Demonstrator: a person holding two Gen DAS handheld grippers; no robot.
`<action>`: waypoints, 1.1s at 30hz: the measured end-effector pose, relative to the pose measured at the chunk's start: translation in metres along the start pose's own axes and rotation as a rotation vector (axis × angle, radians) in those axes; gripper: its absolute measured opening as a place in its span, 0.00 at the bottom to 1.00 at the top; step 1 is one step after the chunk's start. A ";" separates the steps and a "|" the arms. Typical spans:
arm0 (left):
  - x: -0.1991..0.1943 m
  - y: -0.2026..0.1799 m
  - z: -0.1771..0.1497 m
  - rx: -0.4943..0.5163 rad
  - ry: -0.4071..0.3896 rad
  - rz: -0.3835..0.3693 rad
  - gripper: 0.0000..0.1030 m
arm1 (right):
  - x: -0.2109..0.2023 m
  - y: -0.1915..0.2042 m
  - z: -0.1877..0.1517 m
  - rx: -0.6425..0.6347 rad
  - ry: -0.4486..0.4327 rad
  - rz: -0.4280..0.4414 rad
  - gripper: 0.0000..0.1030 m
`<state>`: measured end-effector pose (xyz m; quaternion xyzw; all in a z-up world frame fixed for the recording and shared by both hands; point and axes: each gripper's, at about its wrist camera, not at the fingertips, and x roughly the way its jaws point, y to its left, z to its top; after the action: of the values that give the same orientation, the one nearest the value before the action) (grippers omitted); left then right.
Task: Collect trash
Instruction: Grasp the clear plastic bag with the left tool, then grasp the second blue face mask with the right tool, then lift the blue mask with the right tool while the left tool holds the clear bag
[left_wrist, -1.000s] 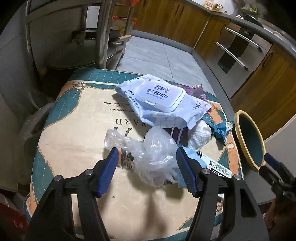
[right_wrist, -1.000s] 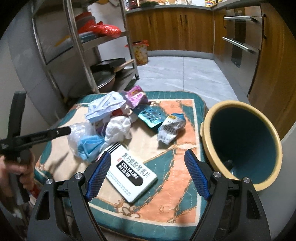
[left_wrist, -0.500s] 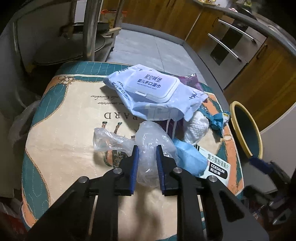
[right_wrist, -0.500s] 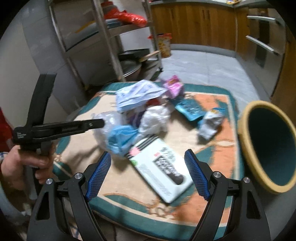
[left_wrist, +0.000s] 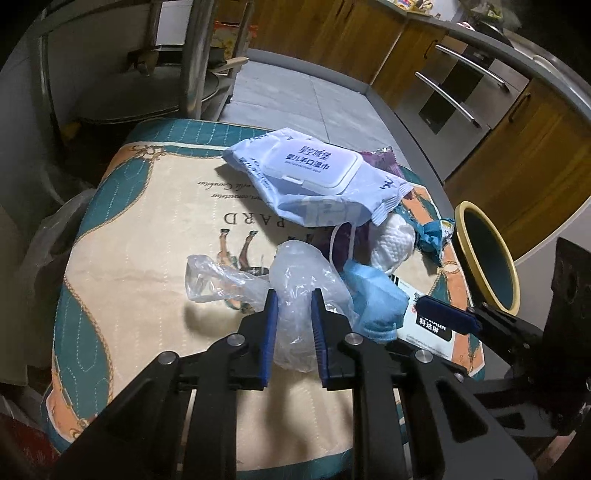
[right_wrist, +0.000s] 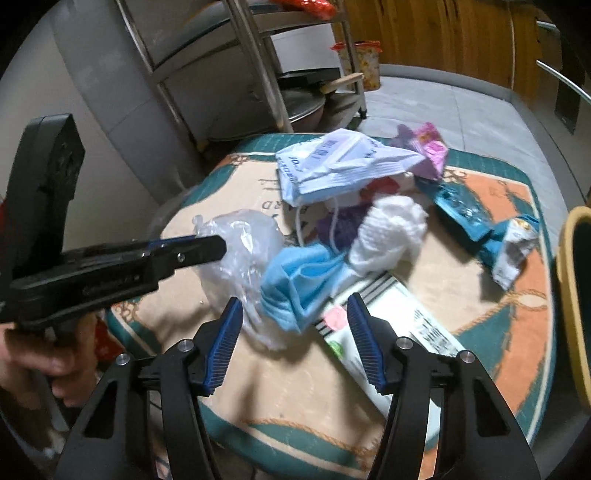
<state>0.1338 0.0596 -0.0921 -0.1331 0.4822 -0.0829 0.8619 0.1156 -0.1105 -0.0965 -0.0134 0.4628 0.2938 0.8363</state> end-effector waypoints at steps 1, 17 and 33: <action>-0.001 0.002 -0.001 -0.003 0.001 0.003 0.17 | 0.004 0.002 0.001 -0.005 0.006 -0.001 0.54; -0.025 0.019 0.000 -0.059 -0.055 0.030 0.17 | -0.036 0.011 -0.006 -0.038 -0.046 0.077 0.19; -0.055 0.011 0.007 -0.075 -0.163 0.017 0.17 | -0.118 -0.024 -0.004 0.089 -0.245 0.202 0.18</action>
<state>0.1110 0.0866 -0.0474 -0.1675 0.4144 -0.0466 0.8933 0.0775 -0.1882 -0.0132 0.1060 0.3690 0.3551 0.8524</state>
